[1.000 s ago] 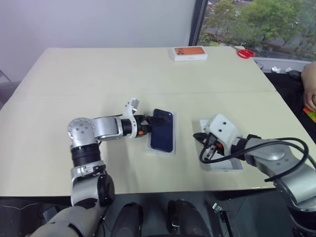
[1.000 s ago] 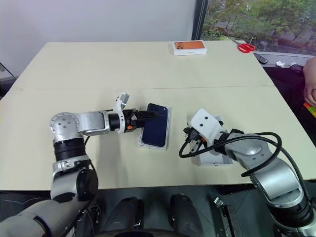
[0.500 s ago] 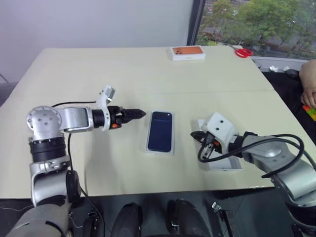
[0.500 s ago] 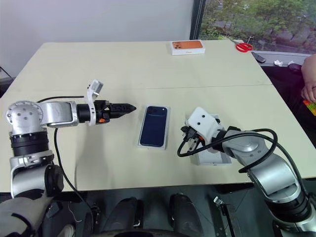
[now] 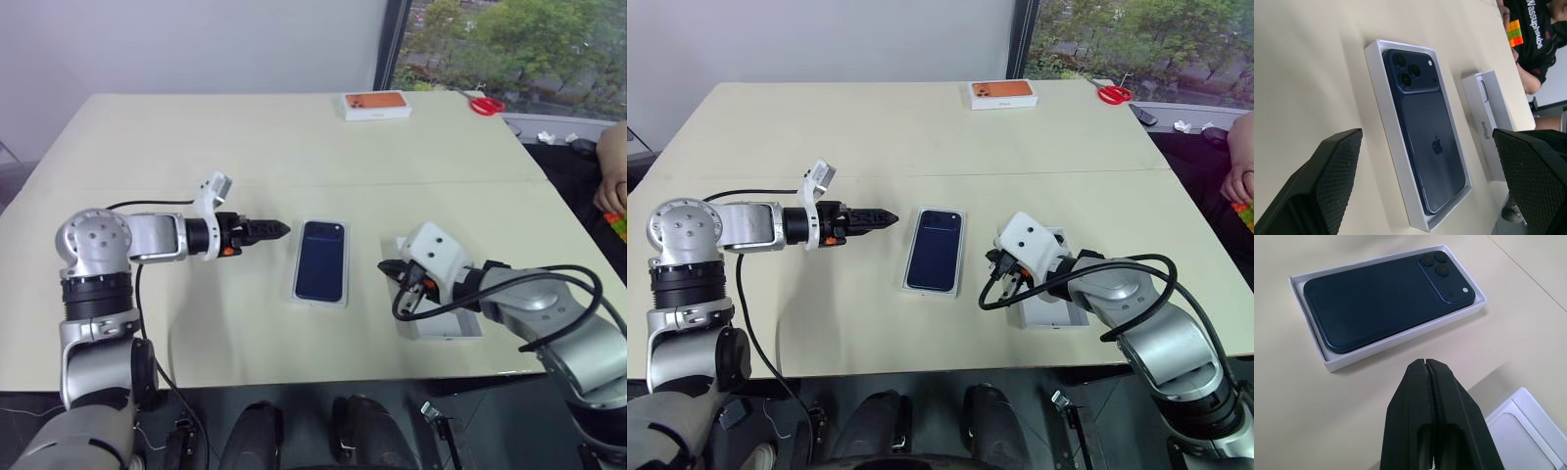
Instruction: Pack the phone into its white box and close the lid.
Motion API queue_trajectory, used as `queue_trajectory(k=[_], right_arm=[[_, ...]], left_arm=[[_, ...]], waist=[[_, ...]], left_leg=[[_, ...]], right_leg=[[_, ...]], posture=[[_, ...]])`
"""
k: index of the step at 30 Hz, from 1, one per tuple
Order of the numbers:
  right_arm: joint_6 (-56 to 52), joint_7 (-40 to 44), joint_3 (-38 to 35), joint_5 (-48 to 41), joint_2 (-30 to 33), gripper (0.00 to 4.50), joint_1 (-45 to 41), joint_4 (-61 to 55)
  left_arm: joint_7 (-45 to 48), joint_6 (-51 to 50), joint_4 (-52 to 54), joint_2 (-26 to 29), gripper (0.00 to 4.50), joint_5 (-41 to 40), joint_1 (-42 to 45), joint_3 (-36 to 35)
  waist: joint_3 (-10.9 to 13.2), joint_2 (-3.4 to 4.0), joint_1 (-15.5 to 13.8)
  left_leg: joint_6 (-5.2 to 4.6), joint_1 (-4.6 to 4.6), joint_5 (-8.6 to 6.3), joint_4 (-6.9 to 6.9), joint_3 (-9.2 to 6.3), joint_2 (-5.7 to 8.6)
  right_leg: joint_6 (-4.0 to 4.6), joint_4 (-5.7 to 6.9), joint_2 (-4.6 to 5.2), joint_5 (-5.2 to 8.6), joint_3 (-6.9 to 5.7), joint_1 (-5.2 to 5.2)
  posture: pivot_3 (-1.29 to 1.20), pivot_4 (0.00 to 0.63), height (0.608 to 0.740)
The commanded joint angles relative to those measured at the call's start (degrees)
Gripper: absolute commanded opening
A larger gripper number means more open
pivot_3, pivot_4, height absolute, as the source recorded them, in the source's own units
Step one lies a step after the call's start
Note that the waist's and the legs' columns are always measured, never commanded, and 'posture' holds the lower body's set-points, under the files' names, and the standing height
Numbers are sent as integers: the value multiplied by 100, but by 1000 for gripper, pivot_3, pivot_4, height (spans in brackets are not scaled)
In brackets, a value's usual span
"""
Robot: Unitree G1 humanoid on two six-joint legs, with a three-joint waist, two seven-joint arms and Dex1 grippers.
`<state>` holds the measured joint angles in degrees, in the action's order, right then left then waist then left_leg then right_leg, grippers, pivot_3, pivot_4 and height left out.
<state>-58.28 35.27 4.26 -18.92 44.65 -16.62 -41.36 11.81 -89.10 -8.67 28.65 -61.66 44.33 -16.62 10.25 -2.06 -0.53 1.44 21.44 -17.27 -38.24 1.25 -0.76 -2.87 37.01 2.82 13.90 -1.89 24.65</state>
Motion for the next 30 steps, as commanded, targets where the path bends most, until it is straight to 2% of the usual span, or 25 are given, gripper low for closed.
queue_trajectory(k=[1, 3, 5, 7, 12, 14, 23, 26, 30], right_arm=[[112, 7, -32, -18, 51, 0, -89, -83], [112, 7, -32, -18, 51, 0, -89, -83], [-94, -260, 108, 86, -139, 0, -175, 18], [-206, -404, 178, 131, -223, 0, -228, 80], [-235, -456, 220, 112, -211, 0, -272, 131], [-210, -444, 260, 105, -212, 0, -297, 152], [-191, -473, 315, 103, -234, 0, -343, 218], [-197, -472, 326, 65, -273, 0, -347, 220], [-312, -550, 353, 54, -407, 0, -392, 266]], left_arm=[[148, 5, 192, 4, 4475, 71, 127, -108], [185, -8, 200, -7, 4475, 120, 131, -118], [1128, 1726, 798, 816, 4475, 1335, -652, 904], [1673, 2852, 1026, 1201, 4475, 2038, -1025, 1383], [1927, 4226, 848, 1178, 4475, 2844, -1027, 1401], [2011, 4629, 811, 1179, 4475, 3165, -1065, 1495], [2680, 5142, 914, 1186, 4475, 3747, -1500, 1822], [2986, 5186, 932, 1242, 3639, 3879, -1613, 1966], [3290, 5292, 957, 1280, 1673, 4090, -1733, 2172]], waist=[[0, 0, 0], [0, 0, 1], [0, 0, 83], [2, 6, 140], [10, 5, -22], [10, 5, -28], [10, 6, 1], [10, 6, -6], [11, 6, -4]], left_leg=[[0, 0, 0, 0, 0, 0], [0, 0, 0, 0, 0, 0], [0, 0, 0, 1, 0, 0], [3, -10, 1, 12, 9, -6], [8, 10, 4, 7, 3, -13], [6, 10, 3, 5, 6, -8], [-29, 13, -17, 6, 14, -15], [-30, 14, -18, 6, 11, -19], [-30, 12, -18, 5, 14, -18]], right_leg=[[0, 0, 0, 0, 0, 0], [0, 0, 0, 0, 0, 0], [0, 0, 0, 0, 0, 0], [3, 1, 7, 1, 9, 1], [29, -4, 6, 7, 0, 14], [29, -9, 11, 8, 0, 11], [7, -28, 1, -3, 2, 7], [7, -25, -5, -3, 0, 10], [7, -23, -10, -3, 1, 9]], posture=[[0, 150, 740], [0, 150, 740], [0, 150, 740], [0, 150, 740], [0, 150, 740], [0, 150, 740], [0, 150, 740], [0, 150, 740], [0, 150, 740]])
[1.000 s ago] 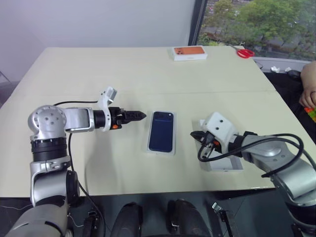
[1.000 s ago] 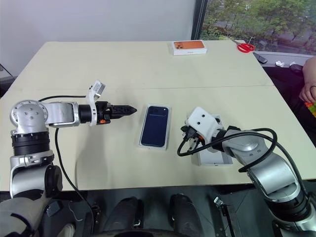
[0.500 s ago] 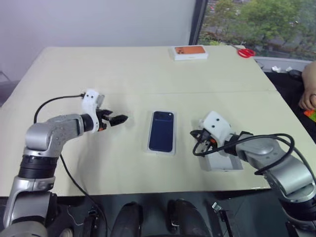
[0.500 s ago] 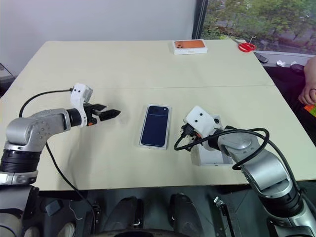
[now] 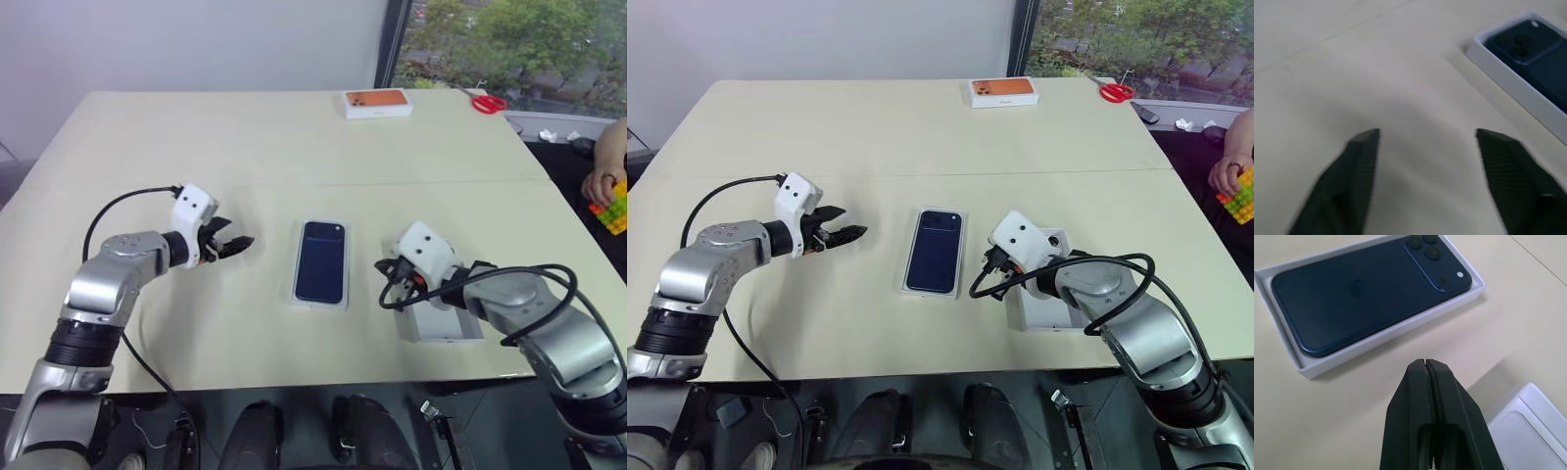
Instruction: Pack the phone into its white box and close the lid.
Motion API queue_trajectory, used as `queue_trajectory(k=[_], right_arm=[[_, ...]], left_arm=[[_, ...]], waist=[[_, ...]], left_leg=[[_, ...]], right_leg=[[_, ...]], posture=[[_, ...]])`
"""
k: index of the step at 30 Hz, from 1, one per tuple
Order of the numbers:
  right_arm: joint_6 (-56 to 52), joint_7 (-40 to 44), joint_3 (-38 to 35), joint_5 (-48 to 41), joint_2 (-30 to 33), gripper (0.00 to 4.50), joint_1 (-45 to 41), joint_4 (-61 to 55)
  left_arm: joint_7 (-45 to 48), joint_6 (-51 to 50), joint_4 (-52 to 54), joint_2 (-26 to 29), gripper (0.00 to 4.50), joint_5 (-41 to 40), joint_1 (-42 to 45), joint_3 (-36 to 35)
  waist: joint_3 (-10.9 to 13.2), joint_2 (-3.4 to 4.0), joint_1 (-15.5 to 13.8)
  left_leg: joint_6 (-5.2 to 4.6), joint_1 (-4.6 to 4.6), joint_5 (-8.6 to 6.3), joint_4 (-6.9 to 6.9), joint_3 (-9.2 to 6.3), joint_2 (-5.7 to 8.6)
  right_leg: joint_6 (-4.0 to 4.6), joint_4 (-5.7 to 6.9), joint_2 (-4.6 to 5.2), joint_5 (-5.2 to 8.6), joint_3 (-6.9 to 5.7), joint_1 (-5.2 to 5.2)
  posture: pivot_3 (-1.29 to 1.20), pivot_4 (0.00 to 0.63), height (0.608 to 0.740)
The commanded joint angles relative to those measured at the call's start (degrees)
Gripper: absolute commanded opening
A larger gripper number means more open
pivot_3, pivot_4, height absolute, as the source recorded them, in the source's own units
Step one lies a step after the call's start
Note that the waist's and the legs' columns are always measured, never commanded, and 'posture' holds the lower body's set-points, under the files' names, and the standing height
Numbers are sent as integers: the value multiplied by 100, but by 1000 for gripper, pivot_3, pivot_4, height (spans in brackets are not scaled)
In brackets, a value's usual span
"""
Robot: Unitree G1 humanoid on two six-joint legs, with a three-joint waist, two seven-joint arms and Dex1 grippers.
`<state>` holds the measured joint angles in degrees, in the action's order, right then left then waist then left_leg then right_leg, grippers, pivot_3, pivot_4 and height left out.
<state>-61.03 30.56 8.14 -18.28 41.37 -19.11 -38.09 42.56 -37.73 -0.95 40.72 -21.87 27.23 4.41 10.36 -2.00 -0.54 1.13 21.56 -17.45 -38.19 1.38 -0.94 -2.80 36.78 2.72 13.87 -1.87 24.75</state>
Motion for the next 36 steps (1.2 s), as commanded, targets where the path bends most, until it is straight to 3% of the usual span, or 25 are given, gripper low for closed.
queue_trajectory(k=[1, 3, 4, 18, 36], right_arm=[[-81, -124, 8, 7, -136, 0, -171, -14], [-191, -220, 97, 22, -265, 0, -210, 62], [-261, -313, 187, 64, -358, 0, -238, 126], [-600, -805, 798, 269, -1102, 0, -475, 593], [-794, -761, 674, 209, -1082, 0, -281, 451]], left_arm=[[295, 142, 208, 39, 1174, 98, -46, 100], [458, 182, 289, 16, 183, 131, -102, 216], [538, 138, 333, 20, 85, 145, -120, 295], [764, -508, 999, -418, 85, 204, -141, 933], [806, -1002, 1085, -1174, 85, 142, 218, 1373]], waist=[[0, 0, 0], [0, 0, 1], [0, 0, 0], [0, 0, 10], [0, 1, -11]], left_leg=[[0, 0, 0, -1, 0, 0], [0, 0, 0, -2, 0, 0], [0, -1, 0, -3, 0, 1], [0, -3, 0, -5, -2, 1], [0, -4, 0, -6, -3, 5]], right_leg=[[0, 0, 0, 0, 0, 0], [0, 1, 0, 0, 1, 0], [0, 2, 0, 0, 1, -1], [0, 15, -3, 0, 1, 1], [-1, 19, -2, 0, 1, -2]], posture=[[0, 150, 740], [0, 150, 740], [0, 150, 740], [0, 150, 740], [0, 150, 740]])
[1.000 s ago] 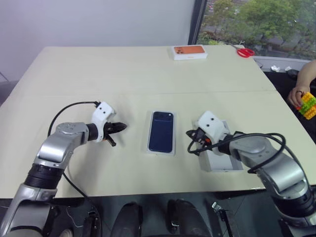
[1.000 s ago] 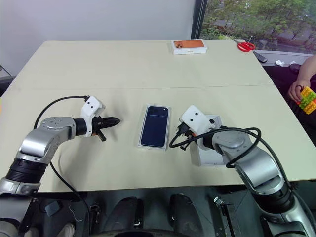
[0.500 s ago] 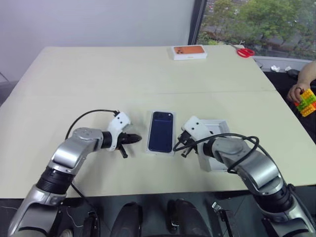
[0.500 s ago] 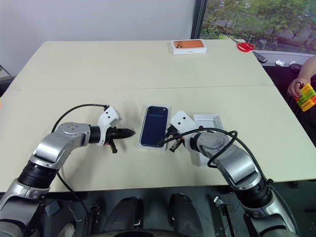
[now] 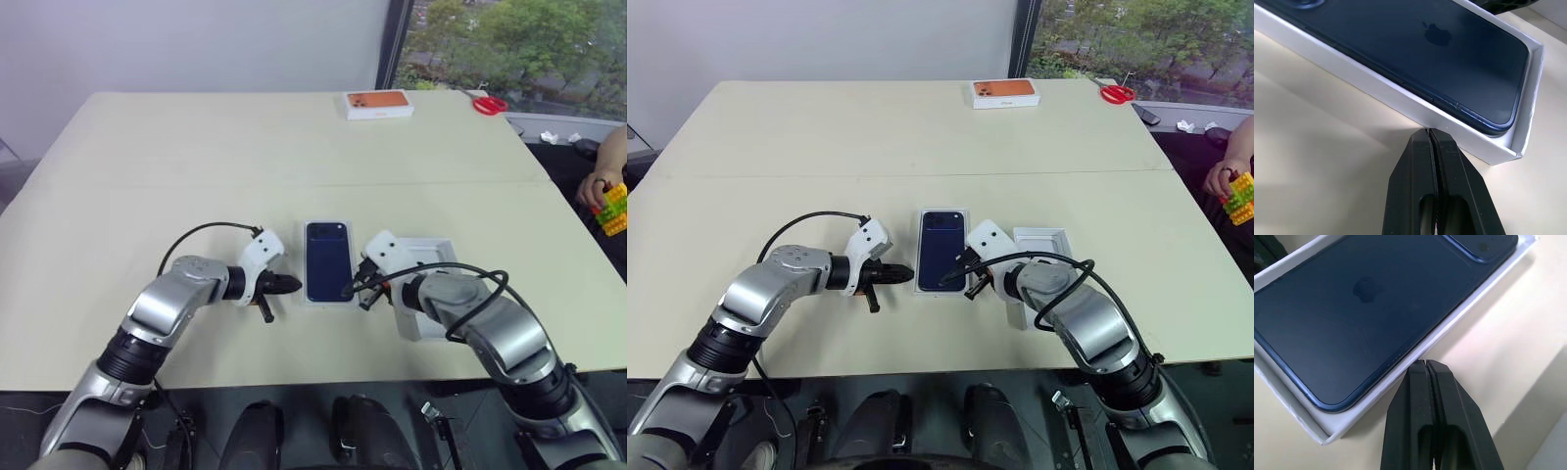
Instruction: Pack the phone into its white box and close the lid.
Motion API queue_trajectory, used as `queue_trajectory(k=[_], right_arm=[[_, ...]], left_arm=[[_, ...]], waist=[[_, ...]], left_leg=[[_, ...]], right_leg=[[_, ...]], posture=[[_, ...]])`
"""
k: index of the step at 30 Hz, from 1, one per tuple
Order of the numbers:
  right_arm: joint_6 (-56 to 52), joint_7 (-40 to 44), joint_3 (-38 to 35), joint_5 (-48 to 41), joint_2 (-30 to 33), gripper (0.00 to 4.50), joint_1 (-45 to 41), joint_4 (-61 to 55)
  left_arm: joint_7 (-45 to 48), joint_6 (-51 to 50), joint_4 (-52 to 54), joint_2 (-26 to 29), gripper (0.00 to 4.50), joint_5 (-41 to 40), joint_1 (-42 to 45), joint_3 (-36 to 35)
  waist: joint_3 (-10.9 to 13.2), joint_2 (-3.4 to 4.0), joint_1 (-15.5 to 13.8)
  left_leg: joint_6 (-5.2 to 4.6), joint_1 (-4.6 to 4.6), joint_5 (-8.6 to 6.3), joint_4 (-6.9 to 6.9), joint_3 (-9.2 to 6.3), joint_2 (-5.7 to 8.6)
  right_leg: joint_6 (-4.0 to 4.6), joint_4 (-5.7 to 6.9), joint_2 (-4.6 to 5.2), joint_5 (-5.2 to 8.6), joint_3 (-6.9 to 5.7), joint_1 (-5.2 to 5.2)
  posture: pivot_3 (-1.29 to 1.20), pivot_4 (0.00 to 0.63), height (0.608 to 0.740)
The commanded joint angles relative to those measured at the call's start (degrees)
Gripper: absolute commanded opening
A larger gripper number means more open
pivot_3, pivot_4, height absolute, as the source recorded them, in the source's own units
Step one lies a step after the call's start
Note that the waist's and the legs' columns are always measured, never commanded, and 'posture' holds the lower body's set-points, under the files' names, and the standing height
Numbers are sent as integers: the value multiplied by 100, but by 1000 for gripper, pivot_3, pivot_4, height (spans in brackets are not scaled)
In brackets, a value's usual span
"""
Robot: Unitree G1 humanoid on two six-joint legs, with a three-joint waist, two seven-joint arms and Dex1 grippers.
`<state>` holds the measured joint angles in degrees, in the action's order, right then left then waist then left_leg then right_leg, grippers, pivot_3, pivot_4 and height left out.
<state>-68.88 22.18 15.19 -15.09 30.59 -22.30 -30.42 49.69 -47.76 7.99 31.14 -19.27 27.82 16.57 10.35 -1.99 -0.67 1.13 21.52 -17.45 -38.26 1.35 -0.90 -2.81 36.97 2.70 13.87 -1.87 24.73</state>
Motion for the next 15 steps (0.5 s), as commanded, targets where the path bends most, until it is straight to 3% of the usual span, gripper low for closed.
queue_trajectory(k=[1, 15], right_arm=[[-31, 85, -59, -113, 18, 0, 63, -349], [-359, 201, -388, -228, 301, 0, 309, -787]], left_arm=[[102, 3, 182, -268, 85, -105, 182, 197], [94, 44, -207, -889, 85, 71, 496, 461]], waist=[[0, 0, -1], [-1, 1, -4]], left_leg=[[0, 0, 0, 0, 0, 0], [0, -1, 0, -2, -2, 2]], right_leg=[[0, 0, 0, 0, 0, 0], [-1, 2, -1, 0, 0, -1]], posture=[[0, 150, 740], [0, 150, 740]])
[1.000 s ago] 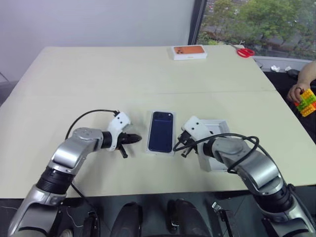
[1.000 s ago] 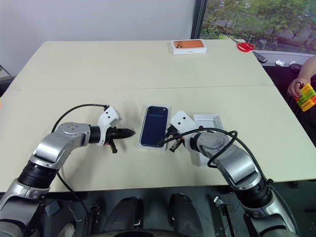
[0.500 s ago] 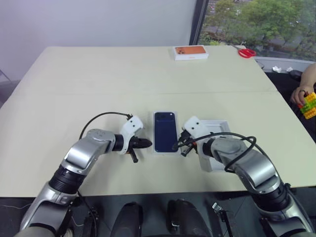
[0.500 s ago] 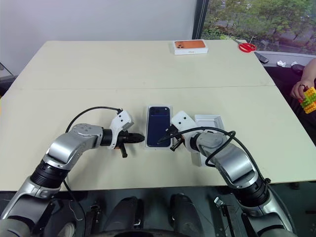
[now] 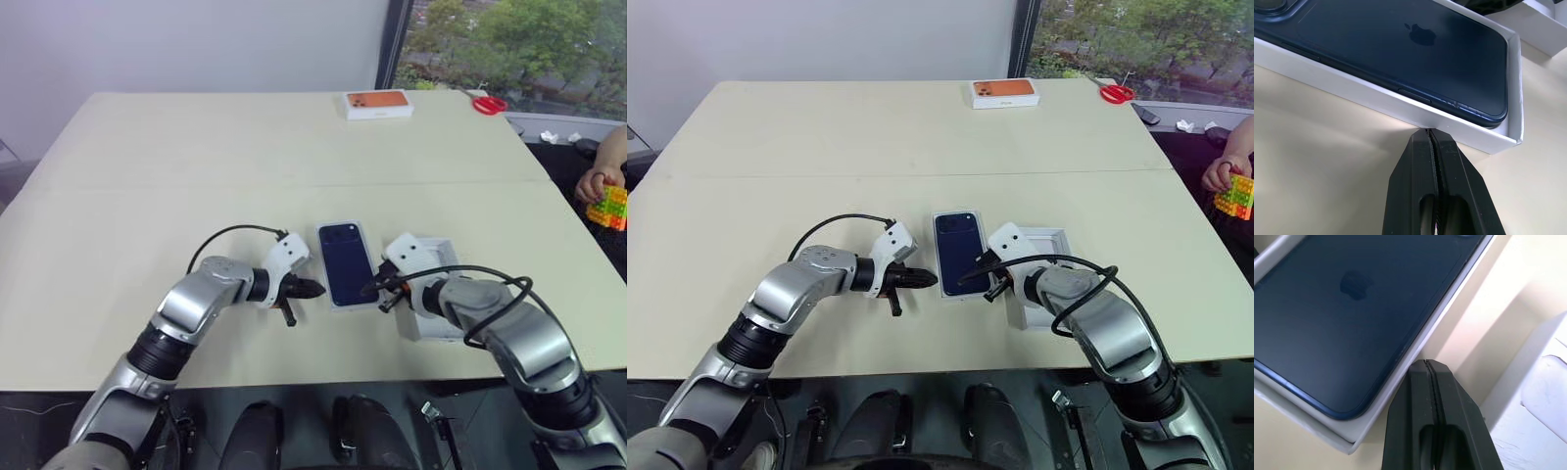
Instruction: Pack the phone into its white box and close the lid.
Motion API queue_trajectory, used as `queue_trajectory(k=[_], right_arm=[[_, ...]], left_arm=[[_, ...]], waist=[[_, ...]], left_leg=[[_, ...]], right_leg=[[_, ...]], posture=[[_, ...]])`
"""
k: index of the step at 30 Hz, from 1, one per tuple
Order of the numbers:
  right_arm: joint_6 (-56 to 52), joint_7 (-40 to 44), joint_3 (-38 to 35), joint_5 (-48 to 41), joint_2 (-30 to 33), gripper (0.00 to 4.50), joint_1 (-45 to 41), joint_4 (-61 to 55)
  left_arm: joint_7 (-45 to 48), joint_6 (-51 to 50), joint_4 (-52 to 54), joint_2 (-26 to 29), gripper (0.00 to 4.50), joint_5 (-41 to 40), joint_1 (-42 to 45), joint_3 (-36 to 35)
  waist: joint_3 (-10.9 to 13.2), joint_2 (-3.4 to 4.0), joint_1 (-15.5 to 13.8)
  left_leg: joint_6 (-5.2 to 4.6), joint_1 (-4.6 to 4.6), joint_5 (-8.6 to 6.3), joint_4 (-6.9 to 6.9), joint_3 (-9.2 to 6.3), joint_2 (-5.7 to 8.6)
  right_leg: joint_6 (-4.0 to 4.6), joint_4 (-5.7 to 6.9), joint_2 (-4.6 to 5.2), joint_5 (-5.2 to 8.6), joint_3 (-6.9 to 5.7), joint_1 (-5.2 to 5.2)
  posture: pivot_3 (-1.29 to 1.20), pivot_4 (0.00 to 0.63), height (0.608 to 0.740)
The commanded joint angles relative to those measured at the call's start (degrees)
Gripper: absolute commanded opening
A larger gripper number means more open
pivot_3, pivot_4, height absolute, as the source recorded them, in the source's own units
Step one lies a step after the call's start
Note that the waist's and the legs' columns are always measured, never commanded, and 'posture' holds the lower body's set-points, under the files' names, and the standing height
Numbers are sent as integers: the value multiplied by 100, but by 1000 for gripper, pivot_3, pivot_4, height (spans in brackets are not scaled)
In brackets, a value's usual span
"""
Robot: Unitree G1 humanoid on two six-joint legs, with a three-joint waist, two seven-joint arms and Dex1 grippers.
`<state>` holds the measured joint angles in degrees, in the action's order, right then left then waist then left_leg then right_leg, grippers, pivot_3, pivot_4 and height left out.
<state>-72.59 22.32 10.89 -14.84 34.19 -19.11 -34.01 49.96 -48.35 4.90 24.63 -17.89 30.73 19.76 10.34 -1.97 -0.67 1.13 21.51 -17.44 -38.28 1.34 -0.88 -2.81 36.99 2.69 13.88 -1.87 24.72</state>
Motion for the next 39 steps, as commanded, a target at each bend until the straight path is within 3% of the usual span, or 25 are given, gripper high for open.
queue_trajectory(k=[1, 15, 26, 28, 31, 37, 39], right_arm=[[-6, 182, 32, -252, -55, 0, -3, -438], [-112, 192, -103, -240, 11, 0, -22, -486], [-465, 360, -575, -459, 392, 0, -365, -803], [-949, 405, -967, -644, 279, 0, -650, -870], [-1582, 389, -1351, -814, 32, 721, -935, -832], [-1991, -269, -1638, -716, -308, 3656, -1078, -444], [-1991, -387, -1722, -866, -331, 3656, -1121, -334]], left_arm=[[83, 98, 104, -254, 85, -71, 208, 151], [88, -32, 142, -196, 85, -133, 206, -38], [191, -294, 276, 168, 85, -494, 179, -654], [328, -285, 373, 403, 85, -621, 111, -827], [496, -82, 378, 662, 0, -651, 55, -904], [1233, 490, 101, 1127, 0, -777, 50, -1022], [1422, 641, 96, 1213, 0, -814, 28, -1020]], waist=[[0, 0, -2], [0, 0, 8], [0, 0, 37], [2, 2, 57], [1, 2, 63], [2, 4, 41], [2, 4, 41]], left_leg=[[0, 0, 0, -1, -1, 1], [0, 0, 0, -1, -1, 0], [0, -2, 0, -1, -4, -3], [0, -1, 0, -1, -3, -2], [0, -2, 0, -1, -2, -3], [0, -1, 0, 2, -3, -3], [0, 1, 0, 1, 0, -1]], right_leg=[[0, 0, 0, 0, 0, 0], [0, -1, -1, 0, 0, -1], [0, 1, -4, 0, 0, 0], [0, 2, -3, 0, 0, 0], [0, 2, -3, 0, 1, 0], [1, 2, -1, 0, 0, 1], [2, -1, 2, 0, 0, 1]], posture=[[0, 150, 740], [0, 150, 740], [0, 150, 740], [0, 150, 740], [0, 150, 740], [0, 150, 740], [0, 150, 740]])
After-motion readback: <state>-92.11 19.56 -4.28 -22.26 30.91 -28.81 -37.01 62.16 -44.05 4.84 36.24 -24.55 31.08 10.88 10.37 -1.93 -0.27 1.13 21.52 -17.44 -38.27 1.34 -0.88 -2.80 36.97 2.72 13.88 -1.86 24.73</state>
